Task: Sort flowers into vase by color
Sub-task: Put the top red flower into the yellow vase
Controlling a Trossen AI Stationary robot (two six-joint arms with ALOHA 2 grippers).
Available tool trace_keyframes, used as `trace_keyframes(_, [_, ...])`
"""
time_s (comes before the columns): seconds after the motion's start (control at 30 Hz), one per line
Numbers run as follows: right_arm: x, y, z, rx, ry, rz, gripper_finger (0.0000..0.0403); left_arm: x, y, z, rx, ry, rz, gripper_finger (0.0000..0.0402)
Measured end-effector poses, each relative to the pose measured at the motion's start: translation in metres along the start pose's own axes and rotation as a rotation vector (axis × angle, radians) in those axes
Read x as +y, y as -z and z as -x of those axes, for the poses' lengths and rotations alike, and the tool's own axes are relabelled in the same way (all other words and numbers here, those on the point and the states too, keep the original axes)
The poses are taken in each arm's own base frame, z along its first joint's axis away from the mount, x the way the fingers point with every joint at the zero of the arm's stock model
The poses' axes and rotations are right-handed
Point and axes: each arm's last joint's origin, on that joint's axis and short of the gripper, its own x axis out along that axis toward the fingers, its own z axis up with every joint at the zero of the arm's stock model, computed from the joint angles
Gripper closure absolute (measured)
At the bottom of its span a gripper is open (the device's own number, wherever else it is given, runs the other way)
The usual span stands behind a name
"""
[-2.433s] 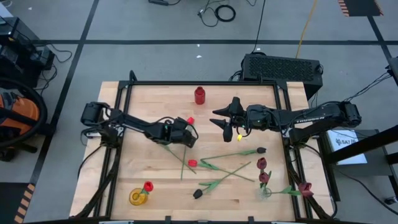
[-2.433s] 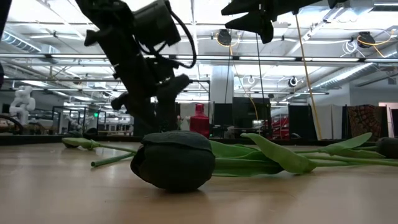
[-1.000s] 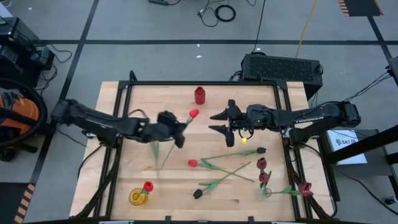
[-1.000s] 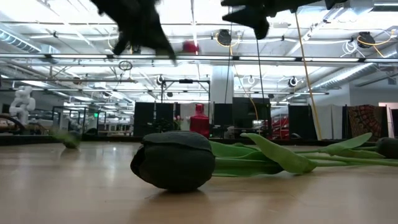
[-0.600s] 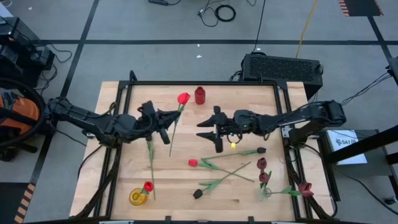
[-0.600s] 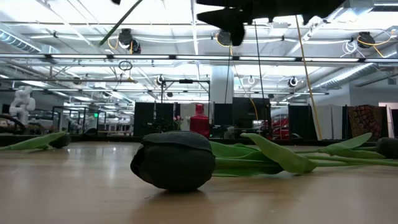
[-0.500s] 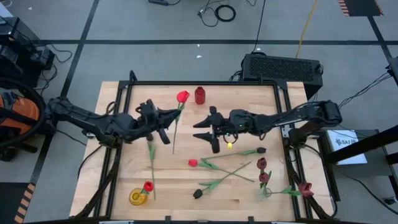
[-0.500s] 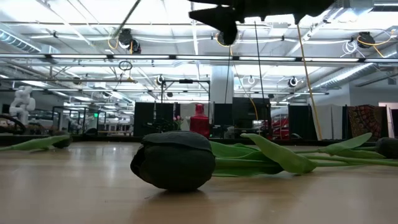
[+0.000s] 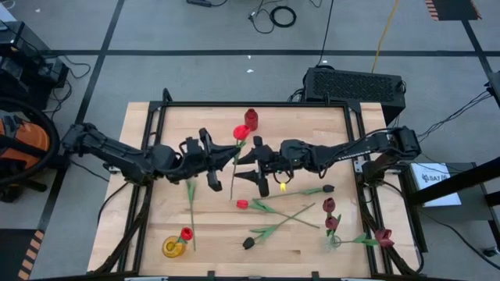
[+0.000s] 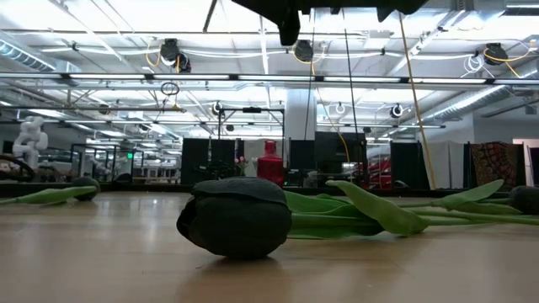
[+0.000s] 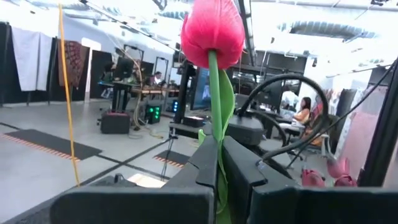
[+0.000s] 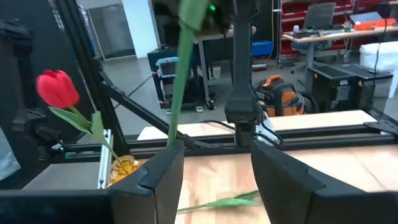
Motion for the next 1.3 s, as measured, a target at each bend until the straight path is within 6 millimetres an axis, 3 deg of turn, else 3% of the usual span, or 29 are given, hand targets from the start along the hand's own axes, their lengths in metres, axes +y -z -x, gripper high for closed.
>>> trace_keyframes(0.4, [0.007,-0.001,0.000,0.000,-0.117,0.002,0.0222,-0.003,-0.002,0.001,-0.026,0.013,-0.030,0.0388])
trace_keyframes(0.67, [0.007,0.000,0.000,0.005,-0.116,-0.001,0.0222,-0.009,-0.010,0.009,-0.039,0.089,-0.020,0.0388])
trace_keyframes(0.97, [0.009,-0.006,0.001,-0.052,-0.126,0.007,0.0225,-0.010,-0.005,0.006,-0.033,0.088,-0.041,0.0388])
trace_keyframes(1.07, [0.009,-0.007,0.001,-0.061,-0.126,0.008,0.0244,-0.010,-0.003,0.005,-0.027,0.088,-0.045,0.0388])
trace_keyframes(1.3, [0.010,-0.009,0.001,-0.082,-0.132,0.011,0.0329,-0.011,0.001,0.003,-0.014,0.087,-0.054,0.0388])
